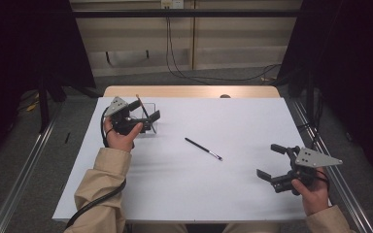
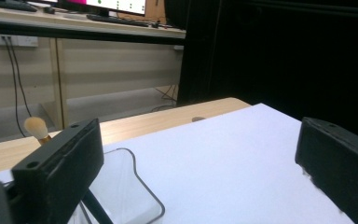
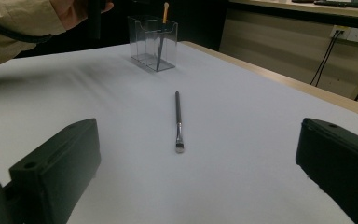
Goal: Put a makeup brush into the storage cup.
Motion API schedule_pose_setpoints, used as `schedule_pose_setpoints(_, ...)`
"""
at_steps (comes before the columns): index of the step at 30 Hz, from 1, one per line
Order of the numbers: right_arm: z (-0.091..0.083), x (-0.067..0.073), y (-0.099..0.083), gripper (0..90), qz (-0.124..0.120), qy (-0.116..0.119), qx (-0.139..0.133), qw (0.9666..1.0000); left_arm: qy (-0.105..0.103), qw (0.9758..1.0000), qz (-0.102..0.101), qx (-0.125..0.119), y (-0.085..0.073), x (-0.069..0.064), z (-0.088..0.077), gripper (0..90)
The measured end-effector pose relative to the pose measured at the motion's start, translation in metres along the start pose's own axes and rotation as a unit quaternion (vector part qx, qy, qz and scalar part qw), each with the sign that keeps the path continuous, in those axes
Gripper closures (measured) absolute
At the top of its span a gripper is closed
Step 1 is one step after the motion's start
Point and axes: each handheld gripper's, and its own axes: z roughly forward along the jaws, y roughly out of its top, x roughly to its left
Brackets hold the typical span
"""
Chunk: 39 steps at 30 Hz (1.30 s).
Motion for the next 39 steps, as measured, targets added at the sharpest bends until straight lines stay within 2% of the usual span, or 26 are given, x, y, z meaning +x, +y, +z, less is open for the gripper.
schedule_pose_setpoints(5,0.0,0.0,0.0,0.0,0.0,0.0,0.0,1.0,-0.01,0.9999,0.007,0.005,-0.004,0.0,-0.007,0.0)
schedule_pose_setpoints(7,0.0,0.0,0.0,0.0,-0.001,0.0,0.0,1.0,-0.015,0.9999,0.004,0.004,-0.006,-0.001,-0.01,0.0)
schedule_pose_setpoints(9,0.0,0.0,0.0,0.0,0.0,0.001,0.0,1.0,-0.02,0.9997,0.009,0.009,-0.008,-0.001,-0.013,0.0)
schedule_pose_setpoints(19,0.0,0.0,0.0,0.0,0.0,0.001,0.0,1.0,-0.045,0.9986,0.025,0.007,-0.008,-0.008,-0.027,0.0)
schedule_pose_setpoints(39,0.001,0.001,0.0,0.0,0.0,0.005,0.001,1.0,-0.056,0.9978,0.036,0.004,-0.015,-0.009,-0.05,0.0)
